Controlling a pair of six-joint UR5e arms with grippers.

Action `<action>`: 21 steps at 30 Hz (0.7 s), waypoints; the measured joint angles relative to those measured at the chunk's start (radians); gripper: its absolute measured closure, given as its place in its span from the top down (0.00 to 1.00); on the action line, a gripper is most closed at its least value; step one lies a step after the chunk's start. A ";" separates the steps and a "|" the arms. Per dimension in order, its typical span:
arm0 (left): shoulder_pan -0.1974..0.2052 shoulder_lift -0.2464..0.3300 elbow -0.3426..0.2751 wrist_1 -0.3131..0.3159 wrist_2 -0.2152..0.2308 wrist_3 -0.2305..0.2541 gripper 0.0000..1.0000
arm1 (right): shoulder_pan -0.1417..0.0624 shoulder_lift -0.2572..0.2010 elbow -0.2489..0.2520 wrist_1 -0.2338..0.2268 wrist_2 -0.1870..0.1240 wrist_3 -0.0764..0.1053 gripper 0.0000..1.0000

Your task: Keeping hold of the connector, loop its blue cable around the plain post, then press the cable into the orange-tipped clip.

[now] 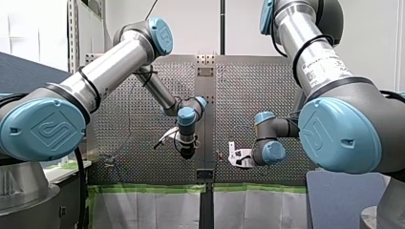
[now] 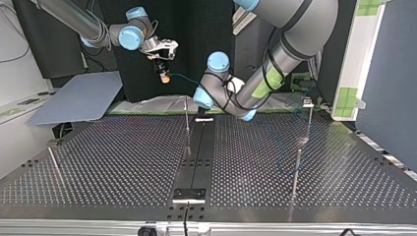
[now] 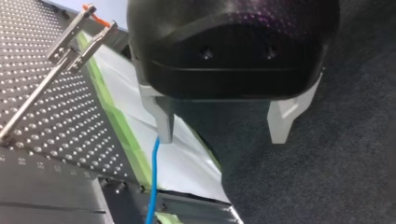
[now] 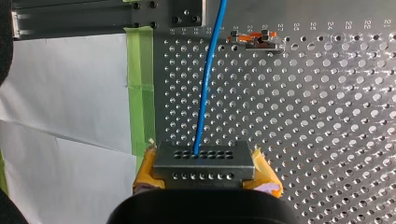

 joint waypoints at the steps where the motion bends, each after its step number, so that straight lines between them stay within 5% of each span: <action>1: 0.000 0.000 0.003 -0.010 0.001 0.000 1.00 | 0.000 0.000 0.000 0.000 0.000 0.000 0.00; 17: -0.010 -0.001 0.084 -0.163 0.065 -0.016 1.00 | 0.003 0.000 -0.003 0.004 -0.001 0.000 0.00; 21: -0.010 -0.001 0.097 -0.162 0.075 -0.021 1.00 | 0.004 0.000 -0.003 0.005 -0.001 0.000 0.00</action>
